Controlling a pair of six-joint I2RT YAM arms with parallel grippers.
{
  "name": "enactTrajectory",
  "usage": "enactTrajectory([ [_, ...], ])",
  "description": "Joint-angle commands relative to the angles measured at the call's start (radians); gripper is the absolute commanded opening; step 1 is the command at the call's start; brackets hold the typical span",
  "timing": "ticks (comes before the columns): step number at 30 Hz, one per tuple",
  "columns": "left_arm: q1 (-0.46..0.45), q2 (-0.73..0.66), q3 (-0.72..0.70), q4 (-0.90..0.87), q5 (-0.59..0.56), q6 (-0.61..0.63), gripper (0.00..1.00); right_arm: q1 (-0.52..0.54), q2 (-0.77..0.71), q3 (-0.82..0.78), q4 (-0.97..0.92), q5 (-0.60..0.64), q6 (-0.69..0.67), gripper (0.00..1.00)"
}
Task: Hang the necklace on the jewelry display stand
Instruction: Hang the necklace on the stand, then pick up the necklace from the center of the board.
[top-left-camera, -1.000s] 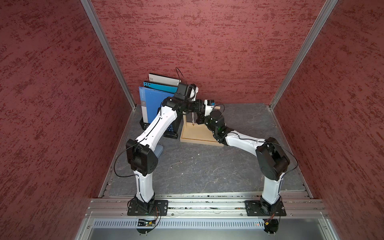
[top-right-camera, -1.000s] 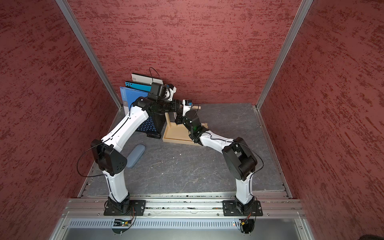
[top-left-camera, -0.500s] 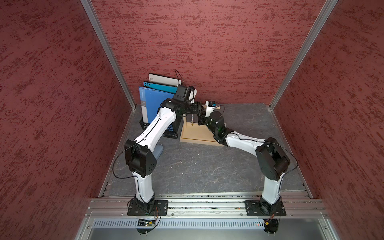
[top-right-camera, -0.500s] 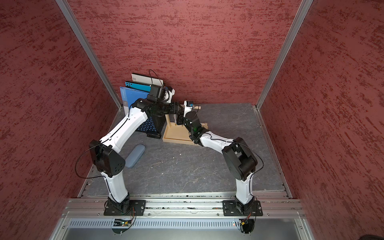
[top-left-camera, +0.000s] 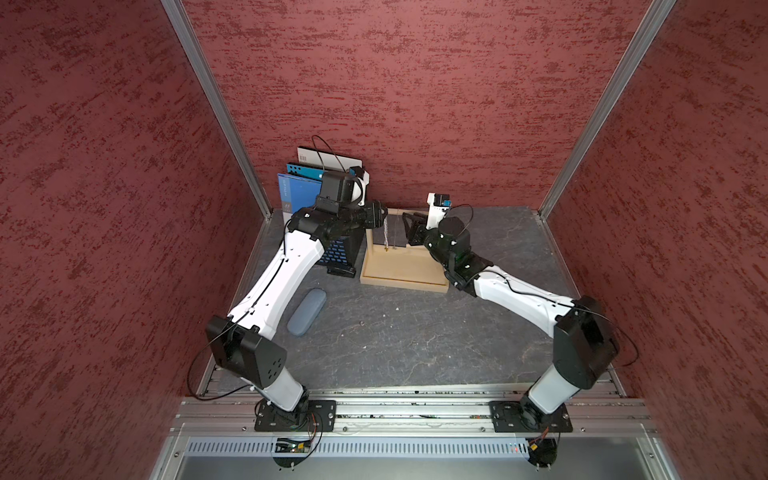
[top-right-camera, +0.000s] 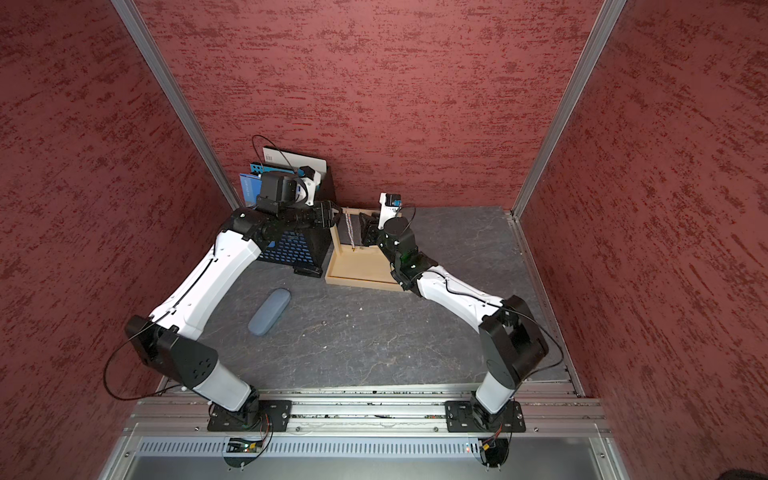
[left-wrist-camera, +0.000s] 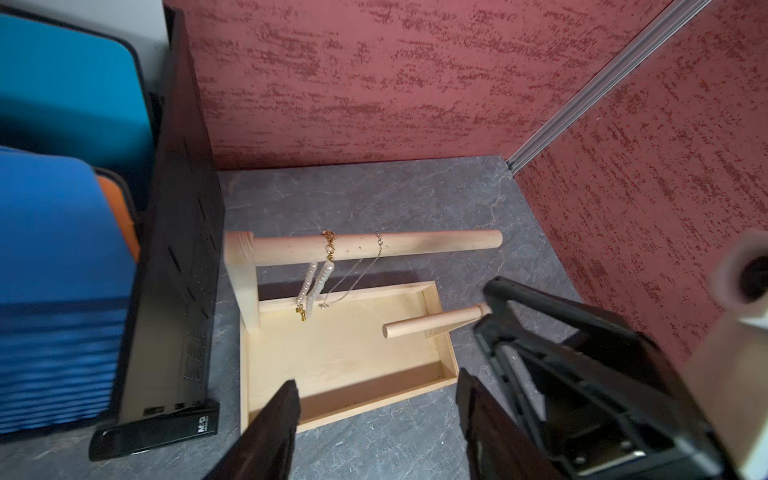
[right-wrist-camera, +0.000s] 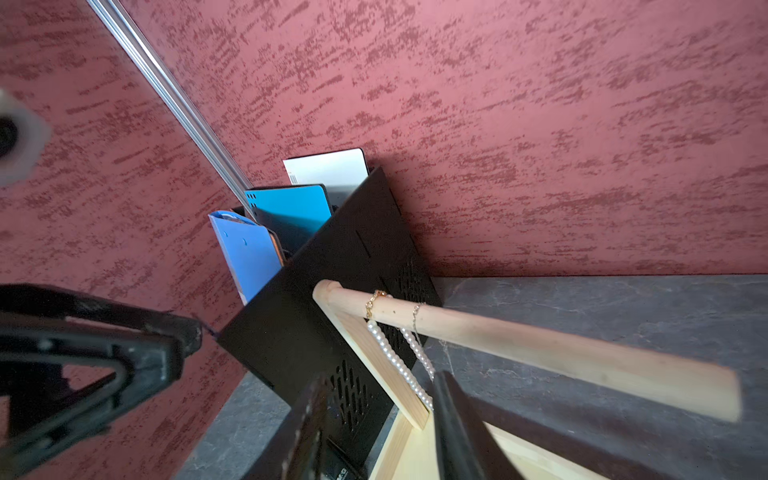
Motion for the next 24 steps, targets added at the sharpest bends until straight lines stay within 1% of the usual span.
enactTrajectory([
  [1, 0.020, -0.083, -0.067, 0.019, -0.040, 0.034, 0.63, 0.006, -0.079, 0.000, -0.156, 0.045, 0.028, 0.43],
  [6, 0.038, -0.233, -0.232, -0.080, -0.119, 0.049, 0.62, 0.012, -0.201, -0.035, -0.321, 0.038, 0.063, 0.41],
  [9, 0.043, -0.310, -0.358, -0.175, -0.139, 0.056, 0.62, 0.042, -0.252, -0.060, -0.432, 0.043, 0.063, 0.41],
  [12, 0.045, -0.381, -0.505, -0.252, -0.151, 0.031, 0.61, 0.101, -0.290, -0.110, -0.515, 0.061, 0.067, 0.41],
  [15, 0.046, -0.445, -0.657, -0.279, -0.118, -0.024, 0.58, 0.192, -0.299, -0.162, -0.578, 0.092, 0.082, 0.39],
  [17, 0.040, -0.481, -0.751, -0.254, -0.115, -0.101, 0.56, 0.256, -0.279, -0.186, -0.604, 0.119, 0.092, 0.39],
  [19, 0.038, -0.508, -0.815, -0.202, -0.052, -0.134, 0.52, 0.327, -0.230, -0.184, -0.620, 0.130, 0.094, 0.38],
  [20, 0.039, -0.509, -0.832, -0.188, -0.045, -0.158, 0.52, 0.357, -0.200, -0.176, -0.626, 0.133, 0.091, 0.38],
  [22, 0.047, -0.496, -0.860, -0.172, -0.028, -0.222, 0.52, 0.407, -0.111, -0.128, -0.652, 0.121, 0.077, 0.39],
  [24, 0.057, -0.476, -0.883, -0.171, -0.023, -0.278, 0.52, 0.437, -0.025, -0.065, -0.699, 0.089, 0.062, 0.39],
])
